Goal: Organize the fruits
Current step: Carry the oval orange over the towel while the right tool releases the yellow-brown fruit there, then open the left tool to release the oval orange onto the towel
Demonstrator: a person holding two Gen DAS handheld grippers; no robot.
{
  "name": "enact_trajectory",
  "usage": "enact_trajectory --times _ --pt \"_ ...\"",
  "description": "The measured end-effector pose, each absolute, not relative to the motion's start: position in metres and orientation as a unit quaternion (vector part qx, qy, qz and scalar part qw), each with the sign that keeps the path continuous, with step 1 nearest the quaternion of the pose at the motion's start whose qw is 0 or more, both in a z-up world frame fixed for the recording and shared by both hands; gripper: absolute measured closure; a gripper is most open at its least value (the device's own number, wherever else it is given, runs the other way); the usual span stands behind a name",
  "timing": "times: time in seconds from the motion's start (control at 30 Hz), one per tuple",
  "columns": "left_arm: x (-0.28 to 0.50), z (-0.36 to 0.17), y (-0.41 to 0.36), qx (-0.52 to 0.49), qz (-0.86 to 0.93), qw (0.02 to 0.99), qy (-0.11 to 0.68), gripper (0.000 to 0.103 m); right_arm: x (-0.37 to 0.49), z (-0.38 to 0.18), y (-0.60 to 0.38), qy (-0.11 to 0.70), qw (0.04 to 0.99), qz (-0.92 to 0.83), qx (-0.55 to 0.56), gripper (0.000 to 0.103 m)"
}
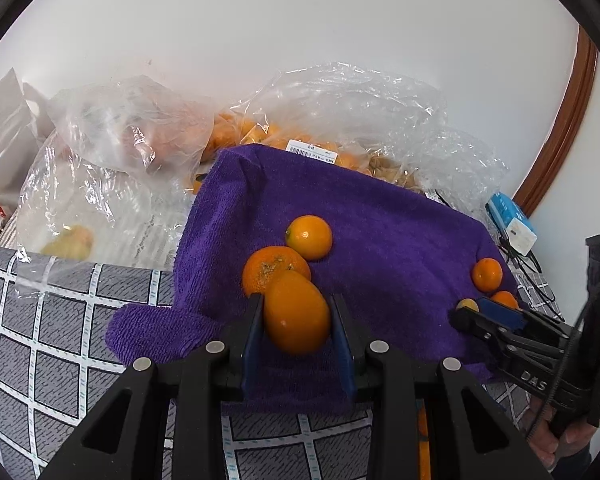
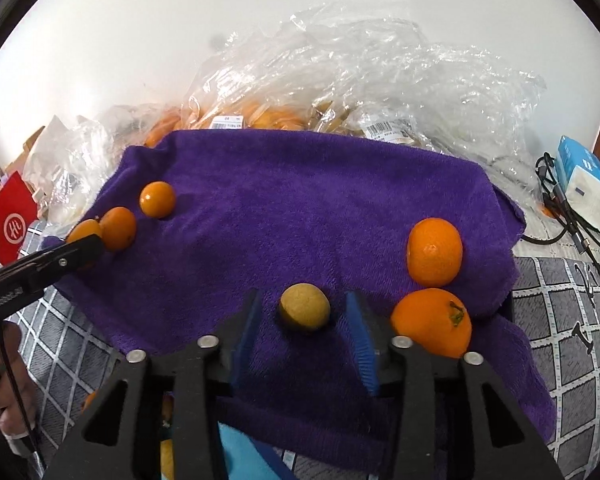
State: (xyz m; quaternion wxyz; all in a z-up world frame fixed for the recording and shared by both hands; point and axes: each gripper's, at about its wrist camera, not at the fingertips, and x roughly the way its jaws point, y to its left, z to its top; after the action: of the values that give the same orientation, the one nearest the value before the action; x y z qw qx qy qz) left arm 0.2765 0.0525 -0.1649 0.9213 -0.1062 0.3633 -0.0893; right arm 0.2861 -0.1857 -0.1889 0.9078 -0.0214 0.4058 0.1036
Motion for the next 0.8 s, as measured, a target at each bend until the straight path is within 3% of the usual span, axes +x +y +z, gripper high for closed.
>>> enact_trajectory --times 0.23,0.67,0.8 --pt "0.278 -0.167 0.045 -0.088 -0.076 0.928 0.353 0.072 0.271 -0.166 -0.186 0.382 0.92 0.078 -0.04 0.049" --pt "0.275 -0.165 0.053 -0.123 -0.086 0.922 0.356 0.072 0.244 -0.153 -0.218 0.379 0.925 0.02 -0.031 0.048" --pt "0.272 -0.161 0.057 -0.127 -0.079 0.927 0.345 0.065 0.231 -0.152 -0.219 0.378 0.925 0.01 -0.039 0.048"
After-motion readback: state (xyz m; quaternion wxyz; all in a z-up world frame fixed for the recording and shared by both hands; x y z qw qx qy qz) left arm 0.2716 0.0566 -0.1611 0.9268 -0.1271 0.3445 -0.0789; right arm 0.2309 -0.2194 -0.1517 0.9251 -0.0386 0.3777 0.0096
